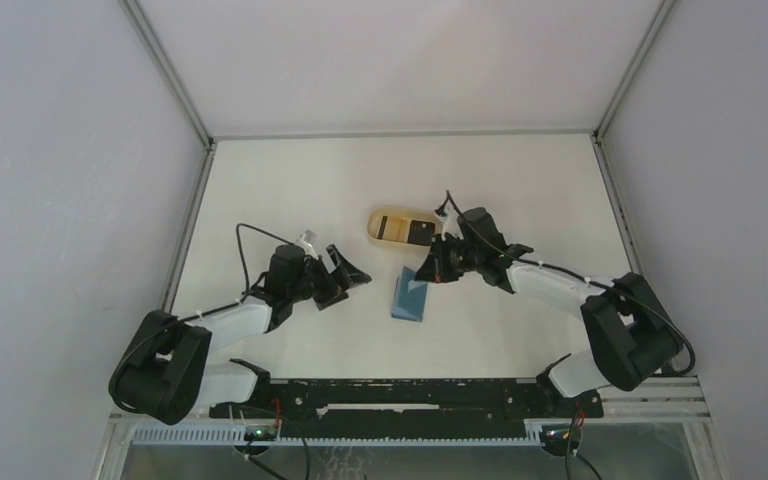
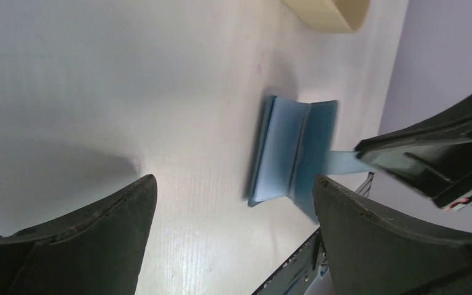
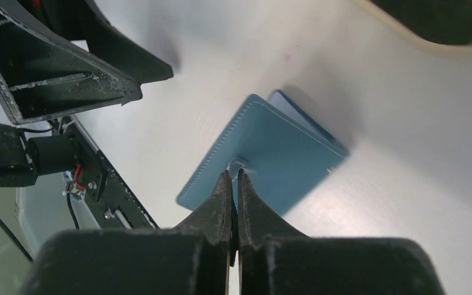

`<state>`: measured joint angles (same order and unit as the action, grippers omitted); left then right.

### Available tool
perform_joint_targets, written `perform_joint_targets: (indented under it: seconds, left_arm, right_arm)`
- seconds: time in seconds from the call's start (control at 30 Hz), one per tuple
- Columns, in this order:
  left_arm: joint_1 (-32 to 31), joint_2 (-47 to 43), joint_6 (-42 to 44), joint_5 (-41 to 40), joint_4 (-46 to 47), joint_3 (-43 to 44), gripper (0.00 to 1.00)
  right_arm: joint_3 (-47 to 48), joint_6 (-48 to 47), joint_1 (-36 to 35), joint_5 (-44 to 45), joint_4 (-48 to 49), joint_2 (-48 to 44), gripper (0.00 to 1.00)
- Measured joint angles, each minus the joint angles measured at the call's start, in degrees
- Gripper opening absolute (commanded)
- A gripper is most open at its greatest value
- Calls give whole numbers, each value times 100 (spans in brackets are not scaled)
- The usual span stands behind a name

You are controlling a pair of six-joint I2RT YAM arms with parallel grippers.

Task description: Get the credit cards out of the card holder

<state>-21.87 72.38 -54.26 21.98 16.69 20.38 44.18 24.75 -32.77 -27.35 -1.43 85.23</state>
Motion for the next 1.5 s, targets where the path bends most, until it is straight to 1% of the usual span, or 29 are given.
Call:
perform_joint_targets:
  seconds: [0.1, 0.2, 0.37, 0.43, 0.57, 0.73, 0.9, 1.03, 1.13, 1.27, 1.5]
  left_arm:
    - [-85, 61, 79, -92, -109, 0, 97]
    - [-118, 94, 140, -162, -186, 9, 96]
    - [-240, 114, 332, -372, -566, 310, 94]
    - [-334, 127, 387, -468, -673, 494, 93]
    - [-592, 328, 435, -640, -737, 826, 90]
    - [-955, 874, 420, -815, -743, 1198, 87]
    - [-1097, 1412, 415, -944, -723, 1460, 84]
    - [-1104, 1788, 398, -920, -474, 1696, 79]
    - [-1115, 2015, 315, -782, -142, 1733, 74]
    - [-1152, 2214, 219, -584, 245, 1738, 61]
    - [-1233, 2621, 160, -216, 662, 1937, 49]
  right_arm:
    - [-186, -66, 289, 107, -269, -420, 0]
    - [-273, -153, 634, 437, -616, -898, 0]
    - [-597, -87, 1274, 767, -835, -1296, 0]
    - [-785, -17, 1451, 898, -997, -1305, 0]
    - [-909, 101, 1493, 1185, -1436, -1176, 0]
    - [-909, 227, 1493, 1427, -1729, -962, 0]
    - [-909, 284, 1495, 1493, -1832, -730, 0]
    - [-909, 286, 1493, 1456, -1829, -581, 0]
    - [-909, 284, 1493, 1375, -1812, -546, 0]
    - [-909, 284, 1493, 1263, -1757, -501, 0]
    - [-909, 282, 1493, 1043, -1626, -398, 0]
